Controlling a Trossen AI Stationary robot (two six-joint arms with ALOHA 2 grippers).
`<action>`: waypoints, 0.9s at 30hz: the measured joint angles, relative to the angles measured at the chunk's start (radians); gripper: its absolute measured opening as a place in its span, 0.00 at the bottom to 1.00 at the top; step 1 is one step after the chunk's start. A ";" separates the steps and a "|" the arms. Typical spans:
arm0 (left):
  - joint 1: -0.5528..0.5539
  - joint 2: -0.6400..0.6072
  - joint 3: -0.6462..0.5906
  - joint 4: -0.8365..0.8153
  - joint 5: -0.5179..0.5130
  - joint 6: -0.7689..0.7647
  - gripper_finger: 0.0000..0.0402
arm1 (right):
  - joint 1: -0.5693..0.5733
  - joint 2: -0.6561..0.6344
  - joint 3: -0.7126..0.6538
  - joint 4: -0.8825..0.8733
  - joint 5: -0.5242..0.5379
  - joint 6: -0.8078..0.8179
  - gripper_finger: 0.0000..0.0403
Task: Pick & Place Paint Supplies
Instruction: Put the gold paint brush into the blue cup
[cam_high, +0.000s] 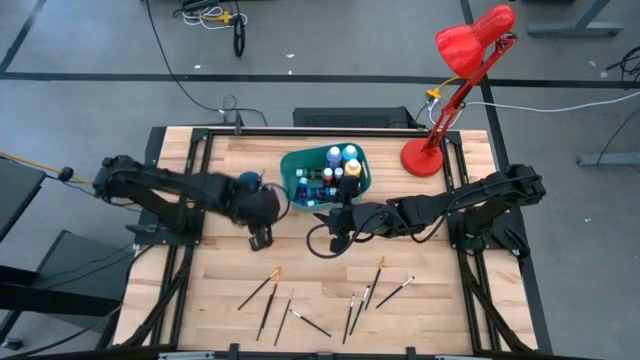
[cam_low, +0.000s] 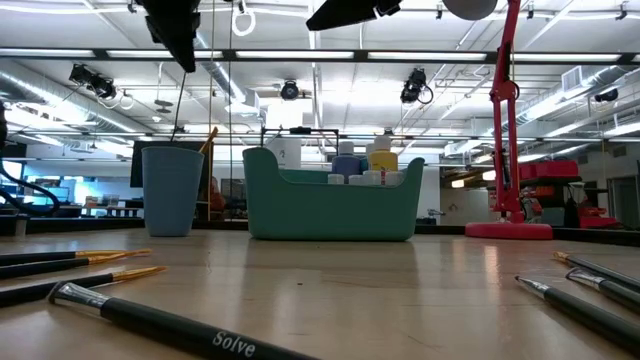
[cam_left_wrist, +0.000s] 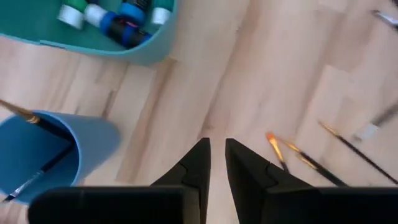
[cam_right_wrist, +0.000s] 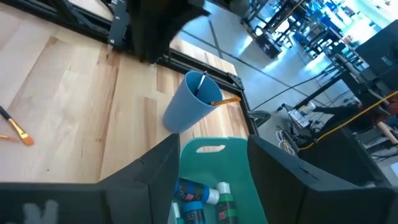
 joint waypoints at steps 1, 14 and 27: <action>-0.036 0.001 -0.014 0.002 -0.044 -0.028 0.15 | 0.000 0.000 0.000 -0.006 0.000 0.000 0.48; -0.390 0.001 -0.455 0.603 -0.325 -0.394 0.15 | 0.001 0.000 0.000 -0.205 -0.239 0.036 0.48; -0.418 0.001 -0.708 0.962 -0.328 -0.247 0.15 | 0.001 0.000 0.000 -0.208 -0.446 0.277 0.48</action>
